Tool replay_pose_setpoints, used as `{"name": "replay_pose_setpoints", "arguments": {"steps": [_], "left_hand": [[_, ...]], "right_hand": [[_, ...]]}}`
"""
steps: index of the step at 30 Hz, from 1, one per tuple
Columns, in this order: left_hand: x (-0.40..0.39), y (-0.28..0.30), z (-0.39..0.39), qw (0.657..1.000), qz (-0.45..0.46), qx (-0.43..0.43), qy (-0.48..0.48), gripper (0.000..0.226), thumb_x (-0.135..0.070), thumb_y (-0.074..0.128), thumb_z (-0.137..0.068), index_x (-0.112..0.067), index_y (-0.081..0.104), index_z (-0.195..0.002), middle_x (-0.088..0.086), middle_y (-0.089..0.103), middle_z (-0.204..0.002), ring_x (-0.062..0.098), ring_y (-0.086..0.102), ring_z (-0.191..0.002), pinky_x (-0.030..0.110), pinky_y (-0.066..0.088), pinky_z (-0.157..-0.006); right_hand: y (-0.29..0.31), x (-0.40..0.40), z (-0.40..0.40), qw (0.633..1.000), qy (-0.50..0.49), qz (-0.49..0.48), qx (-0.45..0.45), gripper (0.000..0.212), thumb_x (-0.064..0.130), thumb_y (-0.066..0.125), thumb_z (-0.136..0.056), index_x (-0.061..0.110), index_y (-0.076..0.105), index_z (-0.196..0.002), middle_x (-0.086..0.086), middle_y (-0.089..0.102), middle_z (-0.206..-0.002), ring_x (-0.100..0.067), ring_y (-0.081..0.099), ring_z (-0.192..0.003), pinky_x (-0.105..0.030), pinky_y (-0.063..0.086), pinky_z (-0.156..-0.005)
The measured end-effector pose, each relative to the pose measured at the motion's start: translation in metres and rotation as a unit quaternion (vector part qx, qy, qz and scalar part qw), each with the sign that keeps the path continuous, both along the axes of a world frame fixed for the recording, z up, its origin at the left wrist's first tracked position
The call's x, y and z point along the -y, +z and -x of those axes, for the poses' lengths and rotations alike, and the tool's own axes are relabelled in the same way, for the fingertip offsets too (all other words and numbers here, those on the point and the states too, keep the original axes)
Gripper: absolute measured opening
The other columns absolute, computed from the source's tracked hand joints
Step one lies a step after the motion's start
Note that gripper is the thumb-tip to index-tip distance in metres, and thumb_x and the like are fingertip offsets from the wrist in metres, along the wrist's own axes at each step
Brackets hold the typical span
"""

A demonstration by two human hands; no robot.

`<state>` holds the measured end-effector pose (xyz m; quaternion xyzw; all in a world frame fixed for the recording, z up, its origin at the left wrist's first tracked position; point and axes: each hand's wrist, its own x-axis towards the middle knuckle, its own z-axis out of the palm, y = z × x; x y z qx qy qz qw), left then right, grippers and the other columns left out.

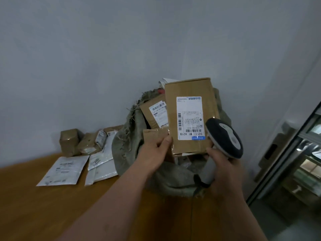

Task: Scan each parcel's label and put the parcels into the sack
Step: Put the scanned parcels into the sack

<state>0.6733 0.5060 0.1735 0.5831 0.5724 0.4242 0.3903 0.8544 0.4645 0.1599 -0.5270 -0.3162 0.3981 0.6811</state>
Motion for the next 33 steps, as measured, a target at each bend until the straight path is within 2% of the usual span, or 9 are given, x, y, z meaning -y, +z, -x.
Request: {"name": "replay_pose_setpoints", "arguments": {"steps": [6, 10, 14, 19, 21, 23, 26, 29, 33], "left_hand": [[-0.051, -0.030, 0.044, 0.951, 0.086, -0.056, 0.292, 0.073, -0.052, 0.063, -0.090, -0.031, 0.034, -0.153, 0.010, 0.028, -0.159, 0.037, 0.026, -0.145, 0.058, 0.028, -0.116], [-0.066, -0.040, 0.049, 0.931, 0.195, 0.160, 0.264, 0.092, -0.058, 0.075, -0.079, -0.025, 0.031, -0.153, 0.013, 0.039, -0.152, 0.039, 0.042, -0.134, 0.057, 0.040, -0.110], [-0.081, -0.035, 0.042, 0.916, 0.232, 0.206, 0.254, 0.065, -0.039, 0.078, -0.083, -0.011, 0.053, -0.136, 0.016, 0.061, -0.127, 0.036, 0.060, -0.113, 0.051, 0.050, -0.101], [-0.094, 0.004, 0.044, 0.903, 0.085, 0.201, 0.370, 0.006, -0.016, 0.062, -0.094, -0.015, 0.066, -0.099, 0.020, 0.064, -0.103, 0.038, 0.063, -0.098, 0.052, 0.055, -0.091], [-0.098, 0.036, 0.047, 0.889, 0.006, 0.244, 0.388, 0.014, -0.016, 0.060, -0.096, -0.021, 0.061, -0.082, 0.015, 0.064, -0.095, 0.034, 0.063, -0.094, 0.048, 0.055, -0.088], [-0.100, 0.060, 0.052, 0.876, -0.055, 0.299, 0.374, 0.016, -0.014, 0.060, -0.096, -0.021, 0.068, -0.084, 0.013, 0.070, -0.095, 0.032, 0.068, -0.088, 0.046, 0.059, -0.081], [-0.102, 0.076, 0.052, 0.889, -0.110, 0.303, 0.325, 0.018, -0.014, 0.061, -0.096, -0.025, 0.074, -0.101, 0.006, 0.073, -0.093, 0.021, 0.070, -0.080, 0.036, 0.060, -0.069], [-0.105, 0.073, 0.047, 0.898, -0.101, 0.305, 0.300, 0.031, -0.010, 0.059, -0.097, -0.021, 0.064, -0.126, 0.006, 0.074, -0.099, 0.021, 0.071, -0.083, 0.036, 0.060, -0.070], [-0.097, 0.048, 0.048, 0.899, -0.064, 0.315, 0.298, 0.037, -0.012, 0.058, -0.099, -0.021, 0.059, -0.135, 0.007, 0.074, -0.107, 0.026, 0.071, -0.094, 0.040, 0.061, -0.076]], "right_hand": [[0.017, -0.062, -0.005, 0.992, 0.012, -0.067, 0.105, 0.062, 0.003, 0.078, -0.080, 0.013, 0.052, -0.135, -0.001, 0.068, -0.117, 0.002, 0.068, -0.093, -0.011, 0.054, -0.067], [0.034, -0.100, -0.015, 0.987, 0.033, -0.105, 0.121, 0.061, -0.001, 0.077, -0.080, 0.006, 0.054, -0.136, -0.003, 0.069, -0.117, 0.015, 0.065, -0.085, -0.002, 0.048, -0.061], [0.048, -0.130, -0.026, 0.983, -0.005, -0.136, 0.120, 0.066, 0.002, 0.080, -0.078, 0.005, 0.051, -0.137, -0.006, 0.067, -0.122, 0.022, 0.061, -0.088, 0.001, 0.046, -0.063], [0.046, -0.154, -0.019, 0.974, 0.075, -0.104, 0.189, 0.054, 0.003, 0.081, -0.073, 0.029, 0.056, -0.113, -0.005, 0.063, -0.122, 0.019, 0.062, -0.078, -0.004, 0.048, -0.057], [0.039, -0.155, -0.010, 0.963, 0.114, -0.089, 0.227, 0.048, 0.009, 0.081, -0.071, 0.039, 0.050, -0.092, -0.003, 0.058, -0.128, 0.008, 0.065, -0.083, -0.012, 0.051, -0.064], [0.033, -0.156, -0.003, 0.945, 0.129, -0.090, 0.286, 0.039, 0.016, 0.079, -0.070, 0.038, 0.052, -0.087, 0.001, 0.054, -0.134, -0.003, 0.064, -0.088, -0.021, 0.052, -0.078], [0.029, -0.164, 0.007, 0.919, 0.161, -0.089, 0.347, 0.032, 0.029, 0.076, -0.071, 0.028, 0.067, -0.102, 0.026, 0.035, -0.130, 0.008, 0.057, -0.084, 0.000, 0.041, -0.072], [0.026, -0.169, 0.018, 0.900, 0.293, 0.002, 0.322, 0.033, 0.036, 0.076, -0.080, 0.043, 0.060, -0.109, 0.013, 0.054, -0.129, 0.003, 0.060, -0.089, -0.014, 0.048, -0.070], [0.015, -0.160, 0.029, 0.904, 0.303, 0.050, 0.297, 0.066, 0.024, 0.077, -0.081, 0.019, 0.053, -0.143, 0.000, 0.056, -0.137, -0.017, 0.059, -0.113, -0.032, 0.051, -0.097]]}}
